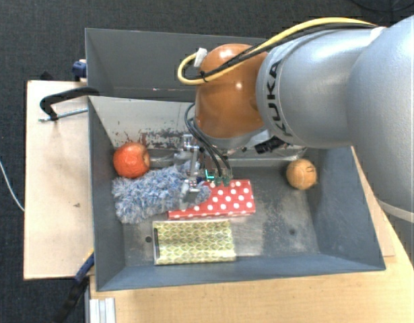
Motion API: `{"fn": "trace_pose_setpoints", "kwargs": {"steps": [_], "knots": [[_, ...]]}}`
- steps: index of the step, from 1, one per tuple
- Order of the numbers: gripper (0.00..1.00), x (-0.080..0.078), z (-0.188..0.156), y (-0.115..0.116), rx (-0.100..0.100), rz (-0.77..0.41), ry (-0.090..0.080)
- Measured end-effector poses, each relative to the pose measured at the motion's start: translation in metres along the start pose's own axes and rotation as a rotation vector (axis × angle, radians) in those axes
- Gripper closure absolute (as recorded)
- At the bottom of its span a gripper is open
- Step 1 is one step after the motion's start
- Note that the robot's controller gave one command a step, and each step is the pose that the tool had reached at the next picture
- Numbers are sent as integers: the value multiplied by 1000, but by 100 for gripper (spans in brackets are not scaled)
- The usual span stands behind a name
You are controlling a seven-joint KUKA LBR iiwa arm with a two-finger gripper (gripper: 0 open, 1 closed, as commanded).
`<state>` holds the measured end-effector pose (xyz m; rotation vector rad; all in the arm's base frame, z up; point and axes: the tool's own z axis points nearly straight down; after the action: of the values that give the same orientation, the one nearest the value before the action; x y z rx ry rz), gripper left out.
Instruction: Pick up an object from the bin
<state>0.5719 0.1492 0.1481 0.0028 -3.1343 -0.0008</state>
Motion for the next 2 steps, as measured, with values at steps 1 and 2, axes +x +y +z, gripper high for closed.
{"fn": "trace_pose_setpoints", "kwargs": {"steps": [1, 2], "knots": [[100, -2, -4, -1, -1, 2, -8], [100, -2, -4, -1, -1, 2, -8]]}}
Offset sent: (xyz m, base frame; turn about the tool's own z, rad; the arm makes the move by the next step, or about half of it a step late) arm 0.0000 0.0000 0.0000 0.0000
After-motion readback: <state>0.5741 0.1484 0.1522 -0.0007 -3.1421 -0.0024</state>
